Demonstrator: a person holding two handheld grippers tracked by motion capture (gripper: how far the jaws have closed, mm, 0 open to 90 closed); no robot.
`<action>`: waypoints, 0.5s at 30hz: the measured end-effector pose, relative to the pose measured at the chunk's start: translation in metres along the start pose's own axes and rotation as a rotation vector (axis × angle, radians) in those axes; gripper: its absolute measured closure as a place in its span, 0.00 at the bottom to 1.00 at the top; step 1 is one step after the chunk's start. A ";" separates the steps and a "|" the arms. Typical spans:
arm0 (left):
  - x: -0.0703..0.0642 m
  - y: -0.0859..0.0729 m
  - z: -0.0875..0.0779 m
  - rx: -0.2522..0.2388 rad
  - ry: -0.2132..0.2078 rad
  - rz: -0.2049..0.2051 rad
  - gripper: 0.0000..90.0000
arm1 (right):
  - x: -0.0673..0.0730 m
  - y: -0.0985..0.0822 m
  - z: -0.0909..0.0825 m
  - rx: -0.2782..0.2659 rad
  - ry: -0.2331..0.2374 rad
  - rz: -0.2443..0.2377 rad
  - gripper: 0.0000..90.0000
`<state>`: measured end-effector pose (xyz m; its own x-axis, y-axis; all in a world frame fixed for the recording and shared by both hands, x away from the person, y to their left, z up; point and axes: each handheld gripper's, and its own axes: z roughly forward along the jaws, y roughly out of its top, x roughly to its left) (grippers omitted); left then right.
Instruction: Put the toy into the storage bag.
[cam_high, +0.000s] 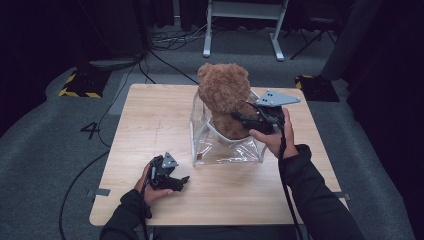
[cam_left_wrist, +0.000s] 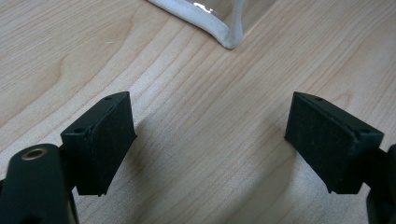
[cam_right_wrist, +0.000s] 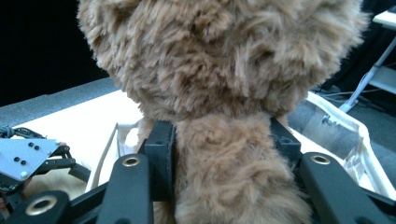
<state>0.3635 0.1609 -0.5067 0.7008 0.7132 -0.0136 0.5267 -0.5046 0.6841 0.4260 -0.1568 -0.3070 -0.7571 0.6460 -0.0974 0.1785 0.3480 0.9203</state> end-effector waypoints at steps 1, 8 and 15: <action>0.000 0.000 0.000 0.001 0.000 -0.001 0.18 | 0.000 -0.001 0.000 0.006 0.002 -0.002 0.61; 0.000 0.000 0.000 0.001 0.000 -0.001 0.18 | -0.006 -0.007 -0.001 0.046 0.009 0.018 0.57; 0.000 0.000 0.000 0.001 0.000 -0.001 0.18 | -0.007 -0.015 0.000 0.085 0.010 0.018 0.56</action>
<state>0.3634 0.1610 -0.5066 0.7002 0.7138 -0.0147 0.5281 -0.5039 0.6835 0.4283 -0.1664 -0.3204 -0.7595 0.6460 -0.0767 0.2449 0.3931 0.8863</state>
